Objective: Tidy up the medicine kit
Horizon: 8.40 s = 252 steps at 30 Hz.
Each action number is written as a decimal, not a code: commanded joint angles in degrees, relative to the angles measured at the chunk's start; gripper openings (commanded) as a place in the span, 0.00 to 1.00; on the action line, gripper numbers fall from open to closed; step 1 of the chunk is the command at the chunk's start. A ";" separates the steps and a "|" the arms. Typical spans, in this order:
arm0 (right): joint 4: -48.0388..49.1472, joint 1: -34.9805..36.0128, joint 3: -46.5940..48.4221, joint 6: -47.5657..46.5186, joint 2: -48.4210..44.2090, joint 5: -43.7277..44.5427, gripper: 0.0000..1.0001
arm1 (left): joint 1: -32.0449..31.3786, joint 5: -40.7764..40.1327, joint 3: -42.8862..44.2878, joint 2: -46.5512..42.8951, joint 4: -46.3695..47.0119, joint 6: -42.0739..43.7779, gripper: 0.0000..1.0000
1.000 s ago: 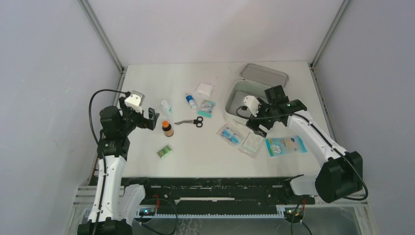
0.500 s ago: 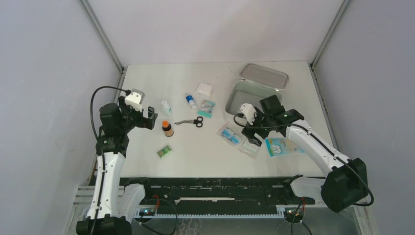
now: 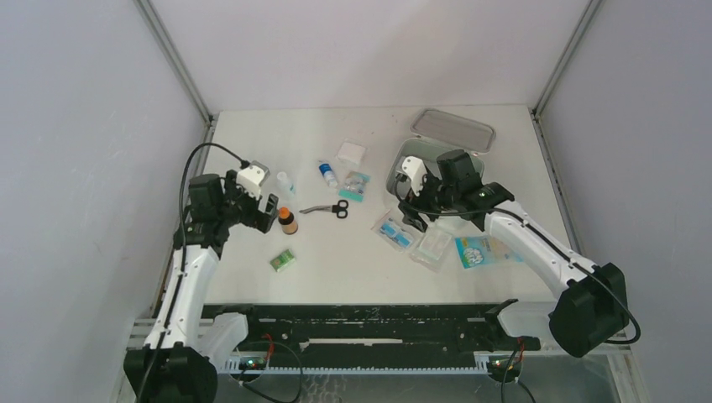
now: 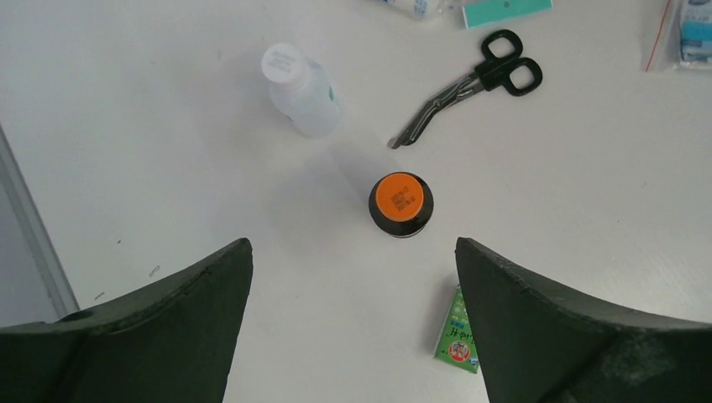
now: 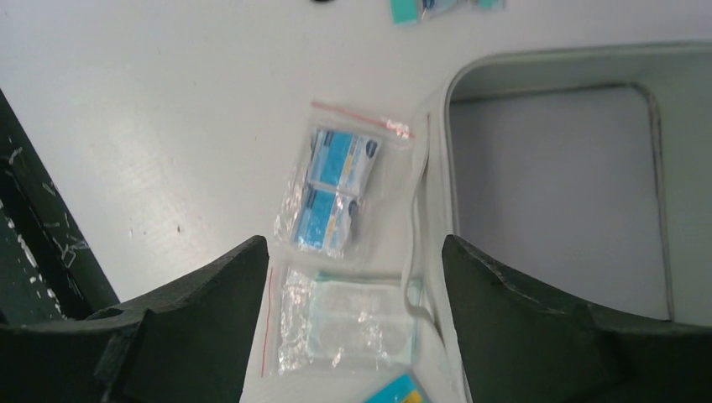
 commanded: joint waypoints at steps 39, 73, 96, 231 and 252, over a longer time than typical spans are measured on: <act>2.25 1.00 0.84 -3.46 1.51 1.27 0.68 | -9.19 -0.17 2.68 19.80 3.19 11.68 0.67; 8.06 2.18 12.32 4.23 10.15 -22.74 0.69 | -15.07 28.33 15.19 18.72 -2.66 7.54 0.00; 12.80 5.48 15.78 12.65 15.43 -38.65 0.72 | -27.73 36.43 17.41 20.28 15.95 -16.69 0.00; 4.07 -13.25 22.56 24.58 20.86 1.92 0.84 | -6.05 -7.61 26.20 45.08 10.66 -9.23 0.56; 5.84 -13.16 22.55 21.10 16.76 -0.23 0.85 | -6.20 -3.44 25.83 42.40 8.71 -7.44 0.13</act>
